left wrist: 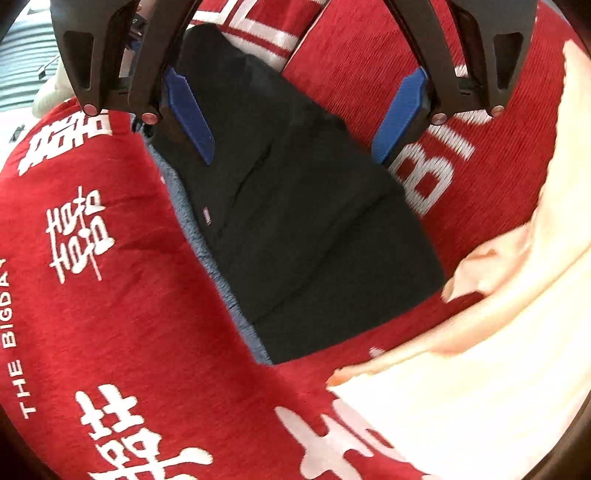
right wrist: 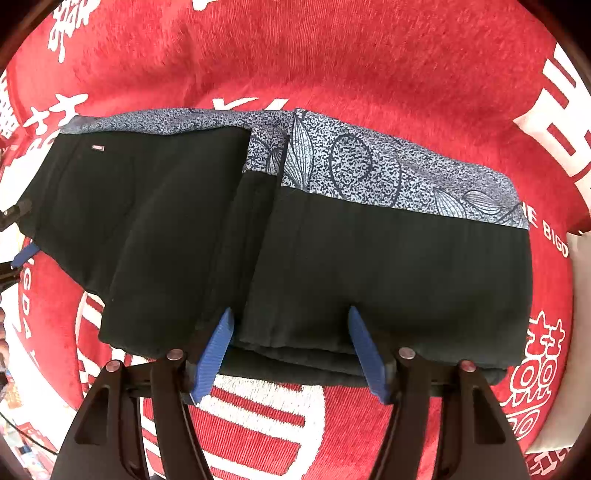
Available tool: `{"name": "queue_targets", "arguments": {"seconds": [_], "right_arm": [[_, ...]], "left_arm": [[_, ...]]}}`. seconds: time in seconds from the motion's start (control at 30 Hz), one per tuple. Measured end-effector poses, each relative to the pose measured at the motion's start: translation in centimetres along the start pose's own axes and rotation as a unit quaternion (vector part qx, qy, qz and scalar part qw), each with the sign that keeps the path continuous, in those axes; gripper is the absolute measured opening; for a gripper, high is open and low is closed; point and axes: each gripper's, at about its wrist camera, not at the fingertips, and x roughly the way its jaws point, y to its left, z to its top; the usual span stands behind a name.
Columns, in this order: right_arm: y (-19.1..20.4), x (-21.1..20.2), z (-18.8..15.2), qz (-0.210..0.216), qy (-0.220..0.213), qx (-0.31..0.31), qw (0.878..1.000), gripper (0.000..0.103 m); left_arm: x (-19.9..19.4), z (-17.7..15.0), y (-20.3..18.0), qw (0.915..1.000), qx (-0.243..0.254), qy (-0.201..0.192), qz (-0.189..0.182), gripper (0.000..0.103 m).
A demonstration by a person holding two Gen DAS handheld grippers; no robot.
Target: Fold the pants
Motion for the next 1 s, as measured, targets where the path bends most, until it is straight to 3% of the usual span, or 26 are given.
{"name": "queue_targets", "arguments": {"seconds": [0.23,0.4,0.5,0.57,0.67,0.77,0.8,0.9,1.0], "right_arm": [[0.0,0.0,0.1,-0.003,-0.002,0.002,1.0,0.069],[0.1,-0.1,0.1,-0.002,-0.001,0.003,1.0,0.069],[0.1,-0.1,0.1,-0.002,-0.003,0.004,1.0,0.069],[0.1,-0.1,0.1,-0.002,-0.003,0.004,1.0,0.069],[0.0,-0.2,0.0,0.002,-0.005,0.003,1.0,0.069],[-0.1,-0.5,0.2,0.003,0.0,0.004,1.0,0.069],[0.0,-0.8,0.4,-0.001,0.004,0.004,1.0,0.069],[0.4,-2.3,1.3,-0.01,-0.003,0.004,1.0,0.069],[1.6,-5.1,3.2,0.017,-0.03,-0.007,0.999,0.072]], "left_arm": [[0.4,0.9,-0.3,0.9997,-0.014,-0.008,-0.02,0.087],[-0.1,1.7,-1.0,0.9978,-0.029,-0.025,-0.055,0.087],[1.4,1.8,-0.7,0.9986,-0.04,-0.013,-0.033,0.087],[1.5,1.6,-1.2,0.999,-0.032,-0.026,-0.018,0.087],[1.9,1.4,-2.8,0.9991,-0.002,-0.028,0.033,0.086],[2.2,1.1,-4.1,0.9935,0.033,-0.033,0.104,0.057],[2.2,1.1,-4.2,0.9908,0.044,-0.033,0.124,0.042],[1.8,1.1,-4.1,0.9895,0.059,-0.03,0.128,0.035],[1.4,0.6,-5.4,0.98,0.116,-0.037,0.157,0.034]]}}
